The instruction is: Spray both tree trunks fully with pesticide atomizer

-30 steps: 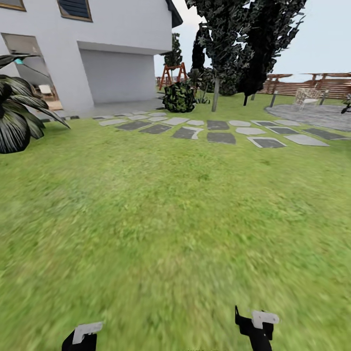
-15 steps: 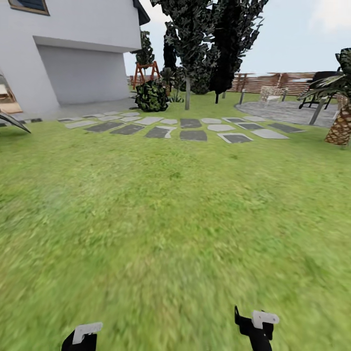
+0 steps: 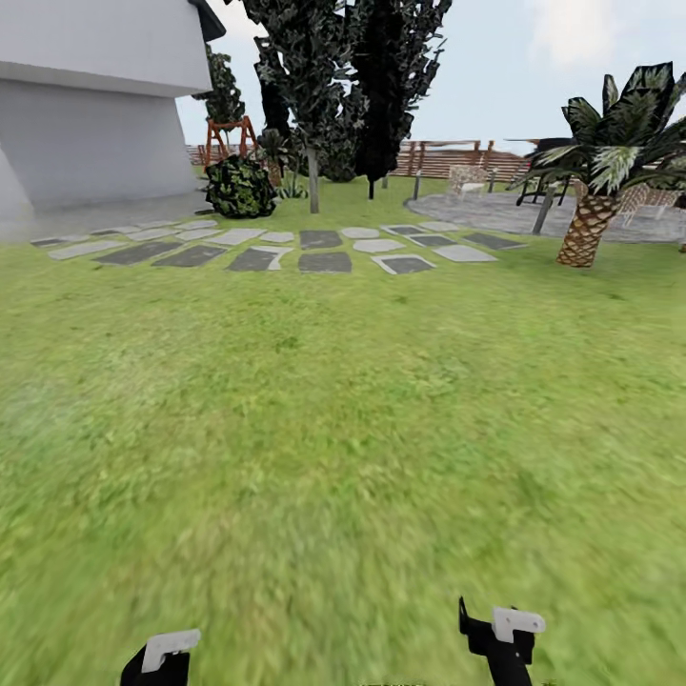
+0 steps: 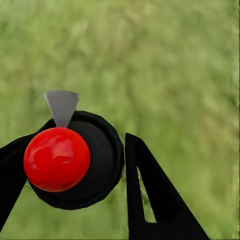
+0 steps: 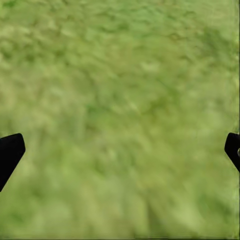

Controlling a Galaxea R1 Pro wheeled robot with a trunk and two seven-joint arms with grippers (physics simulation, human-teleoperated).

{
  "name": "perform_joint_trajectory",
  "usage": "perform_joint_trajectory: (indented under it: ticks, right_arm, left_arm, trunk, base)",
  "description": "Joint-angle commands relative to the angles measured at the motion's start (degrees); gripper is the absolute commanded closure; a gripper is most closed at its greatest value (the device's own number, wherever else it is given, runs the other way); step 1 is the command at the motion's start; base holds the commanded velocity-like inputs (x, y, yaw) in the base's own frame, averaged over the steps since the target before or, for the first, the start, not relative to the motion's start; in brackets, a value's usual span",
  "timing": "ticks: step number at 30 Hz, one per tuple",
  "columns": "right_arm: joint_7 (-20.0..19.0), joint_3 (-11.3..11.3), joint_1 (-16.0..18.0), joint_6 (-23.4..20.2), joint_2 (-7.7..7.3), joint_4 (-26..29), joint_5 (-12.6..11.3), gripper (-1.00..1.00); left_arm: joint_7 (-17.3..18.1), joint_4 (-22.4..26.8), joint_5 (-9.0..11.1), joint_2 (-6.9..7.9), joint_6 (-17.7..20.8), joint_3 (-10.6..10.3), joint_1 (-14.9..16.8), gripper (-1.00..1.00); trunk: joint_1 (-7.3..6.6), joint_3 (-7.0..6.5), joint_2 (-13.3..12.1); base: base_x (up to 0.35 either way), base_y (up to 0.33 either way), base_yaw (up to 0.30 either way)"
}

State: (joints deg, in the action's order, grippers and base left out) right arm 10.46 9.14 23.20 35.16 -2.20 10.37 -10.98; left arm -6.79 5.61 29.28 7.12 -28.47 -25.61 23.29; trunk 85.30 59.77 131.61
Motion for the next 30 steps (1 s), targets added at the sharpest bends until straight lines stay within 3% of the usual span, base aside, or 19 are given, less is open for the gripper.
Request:
perform_joint_trajectory:
  ticks: [1, 30]
  right_arm:
    - [0.00, 0.00, 0.00, 0.00, 0.00, 0.00, 0.00, -1.00]
    - [0.00, -0.05, 0.00, 0.00, -0.09, 0.00, 0.00, -1.00]
  left_arm:
    - [0.03, 0.00, -0.01, 0.00, 0.00, -0.03, 0.00, 1.00]
    - [-0.02, 0.02, 0.03, 0.00, 0.00, 0.03, 0.00, 1.00]
  trunk:
    - [0.00, 0.03, 0.00]
    - [0.00, 1.00, 0.00]
  base:
    - [0.000, -0.276, -0.288]
    - [0.000, -0.298, -0.288]
